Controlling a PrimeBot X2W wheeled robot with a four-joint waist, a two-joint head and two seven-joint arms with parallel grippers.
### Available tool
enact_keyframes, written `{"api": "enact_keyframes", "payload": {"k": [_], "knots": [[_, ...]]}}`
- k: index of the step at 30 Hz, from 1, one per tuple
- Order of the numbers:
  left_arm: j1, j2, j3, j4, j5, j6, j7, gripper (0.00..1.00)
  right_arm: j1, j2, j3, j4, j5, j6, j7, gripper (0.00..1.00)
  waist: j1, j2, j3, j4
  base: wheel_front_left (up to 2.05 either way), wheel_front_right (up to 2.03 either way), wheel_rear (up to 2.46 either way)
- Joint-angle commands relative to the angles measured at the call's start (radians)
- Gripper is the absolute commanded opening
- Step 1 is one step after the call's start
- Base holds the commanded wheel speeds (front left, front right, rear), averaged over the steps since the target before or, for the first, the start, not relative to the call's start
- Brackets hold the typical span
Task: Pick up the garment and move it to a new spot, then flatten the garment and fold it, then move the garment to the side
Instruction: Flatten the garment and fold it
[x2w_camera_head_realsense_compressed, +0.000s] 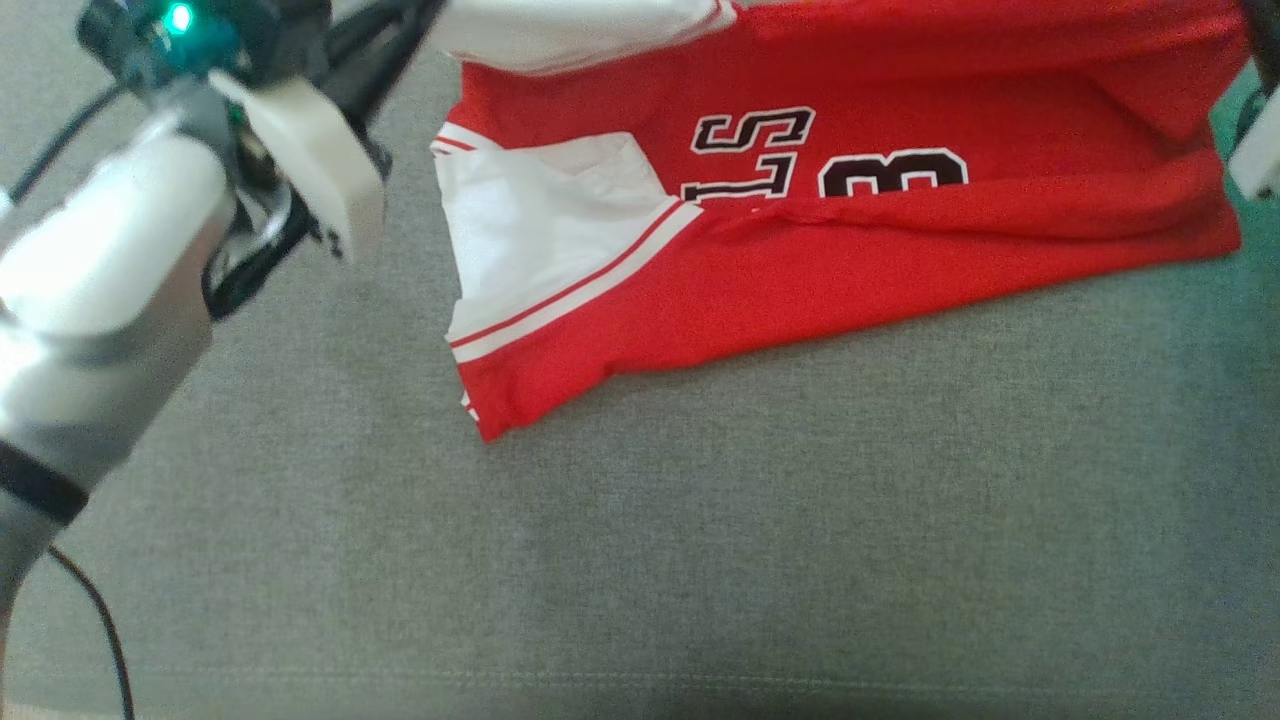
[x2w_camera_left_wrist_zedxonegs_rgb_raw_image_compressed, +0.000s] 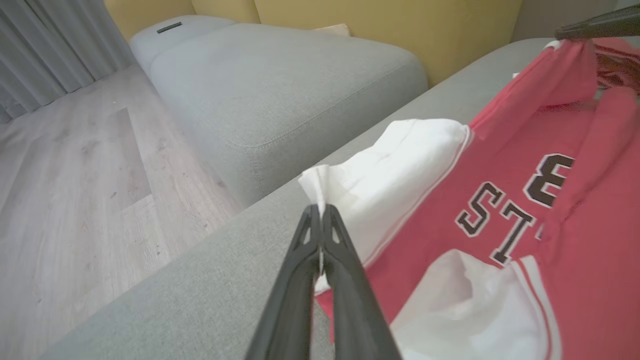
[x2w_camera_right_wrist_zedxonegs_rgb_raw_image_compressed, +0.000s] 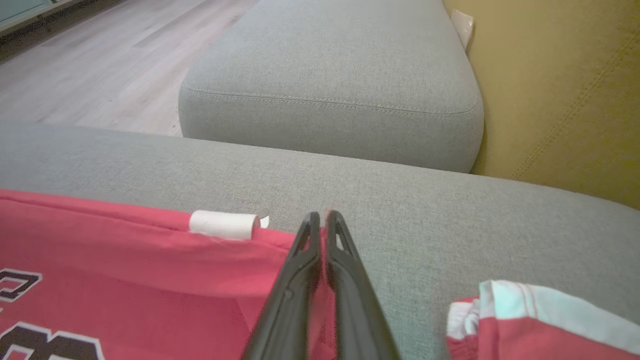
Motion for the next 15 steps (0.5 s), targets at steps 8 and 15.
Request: {"api": "enact_keyframes", "payload": {"k": [8,15], "knots": [[0.086,0.166,-0.072,-0.261,-0.074,0.002,0.156,0.0,0.114,-0.143,0.105,-0.097,0.102,-0.001,0.107,0.0,0.0,-0.0001,-0.055,0.011,0.0,0.0,0.0],[0.135,0.214,-0.088,-0.384,-0.106,0.001,0.242,0.0,0.148,-0.195,0.163,-0.145,0.138,-0.001,0.187,0.0,0.0,-0.0001,-0.064,0.007,0.0,0.0,0.0]]}}
